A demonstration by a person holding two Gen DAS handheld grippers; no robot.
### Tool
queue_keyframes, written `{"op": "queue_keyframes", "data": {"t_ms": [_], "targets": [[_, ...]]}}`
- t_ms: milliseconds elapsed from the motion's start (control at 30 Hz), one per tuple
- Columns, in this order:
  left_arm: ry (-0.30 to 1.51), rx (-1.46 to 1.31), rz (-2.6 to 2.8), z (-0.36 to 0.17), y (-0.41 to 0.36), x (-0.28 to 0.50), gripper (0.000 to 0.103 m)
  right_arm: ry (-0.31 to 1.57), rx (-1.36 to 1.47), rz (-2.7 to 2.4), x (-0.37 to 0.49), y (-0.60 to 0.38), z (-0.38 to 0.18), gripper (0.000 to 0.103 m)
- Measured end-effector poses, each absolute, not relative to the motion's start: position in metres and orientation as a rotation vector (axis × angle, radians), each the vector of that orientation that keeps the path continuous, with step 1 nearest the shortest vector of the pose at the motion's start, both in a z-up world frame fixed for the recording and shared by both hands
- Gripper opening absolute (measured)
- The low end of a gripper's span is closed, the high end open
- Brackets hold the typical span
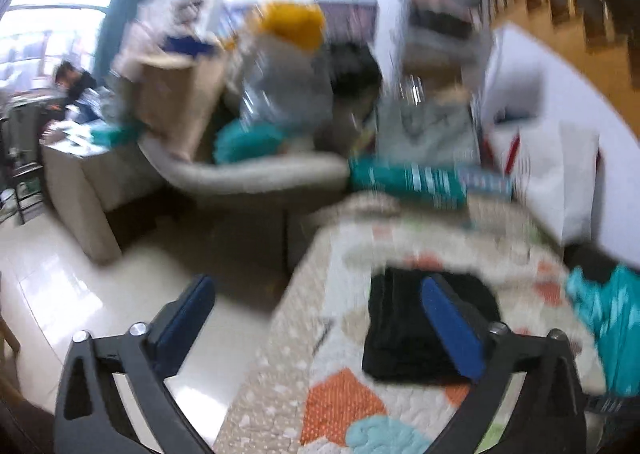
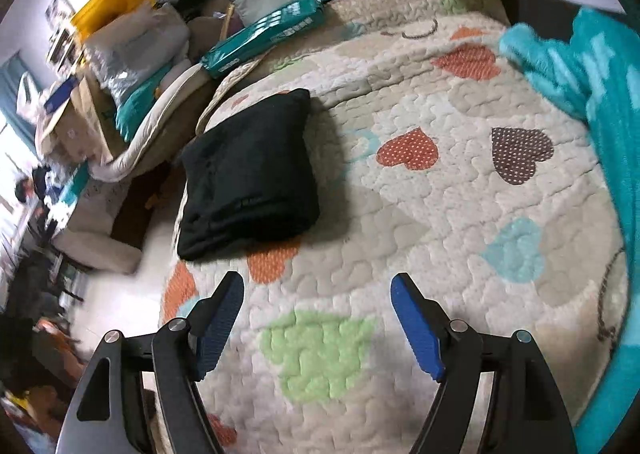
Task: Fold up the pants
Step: 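Open both grippers and pull them back from the folded pants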
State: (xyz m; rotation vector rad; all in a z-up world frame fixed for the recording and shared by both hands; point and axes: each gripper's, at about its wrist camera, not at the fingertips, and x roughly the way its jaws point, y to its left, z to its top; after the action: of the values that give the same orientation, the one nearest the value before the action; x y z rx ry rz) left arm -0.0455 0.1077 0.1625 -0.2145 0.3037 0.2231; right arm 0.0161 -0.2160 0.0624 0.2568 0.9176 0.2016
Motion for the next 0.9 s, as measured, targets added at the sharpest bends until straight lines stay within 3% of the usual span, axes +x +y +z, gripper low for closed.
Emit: {"op": "queue_keyframes", "data": {"t_ms": [67,900], "targets": [[0.269,-0.220,0.238,0.163,0.108,-0.052,0.103,0.908,0.201,0.199,0.007,-0.207,0.061,0.081],[0.774,-0.059,0.049,0.092,0.061,-0.024,0.103,0.952,0.045,0.192,-0.008,-0.172,0.031,0.082]]}}
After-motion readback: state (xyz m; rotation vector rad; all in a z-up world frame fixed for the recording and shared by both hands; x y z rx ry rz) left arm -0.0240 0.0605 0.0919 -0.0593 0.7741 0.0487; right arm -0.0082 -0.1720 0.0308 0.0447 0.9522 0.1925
